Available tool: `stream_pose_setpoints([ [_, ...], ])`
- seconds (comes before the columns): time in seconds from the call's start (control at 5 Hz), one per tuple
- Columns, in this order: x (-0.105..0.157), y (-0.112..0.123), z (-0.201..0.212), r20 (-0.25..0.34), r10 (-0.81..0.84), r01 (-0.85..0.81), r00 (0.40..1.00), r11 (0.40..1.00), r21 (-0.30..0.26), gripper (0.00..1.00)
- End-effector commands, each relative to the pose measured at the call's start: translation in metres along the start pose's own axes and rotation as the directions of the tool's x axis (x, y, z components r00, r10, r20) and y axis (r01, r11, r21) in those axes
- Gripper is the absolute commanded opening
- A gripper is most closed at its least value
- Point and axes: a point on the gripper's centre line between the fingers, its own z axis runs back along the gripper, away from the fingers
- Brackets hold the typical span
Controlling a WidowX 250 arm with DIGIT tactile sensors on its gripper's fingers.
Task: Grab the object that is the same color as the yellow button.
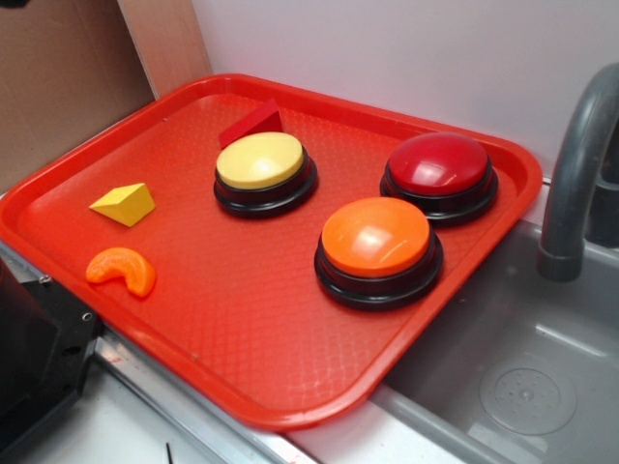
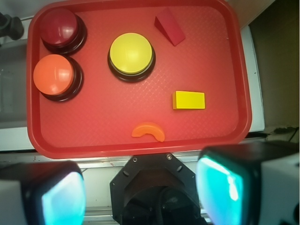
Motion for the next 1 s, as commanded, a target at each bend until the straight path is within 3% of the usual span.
stream_pose_setpoints([
  [0.0,0.0,0.0,0.0,0.0,0.0,0.0,1.0,1.0,0.0,1.0],
  [0.2,0.049,0.044,-0.028,-0.042,0.221,-0.22,0.974,0.975,0.045,1.0],
  [0.4,0.071,0.06,-0.048,-0.024,0.411,-0.411,0.911,0.912,0.012,1.0],
  [0.6,0.068,0.069,-0.069,0.003,0.621,-0.621,0.783,0.782,0.055,1.0],
  [0.8,0.047,0.079,-0.08,0.06,0.79,-0.791,0.61,0.603,0.109,1.0],
])
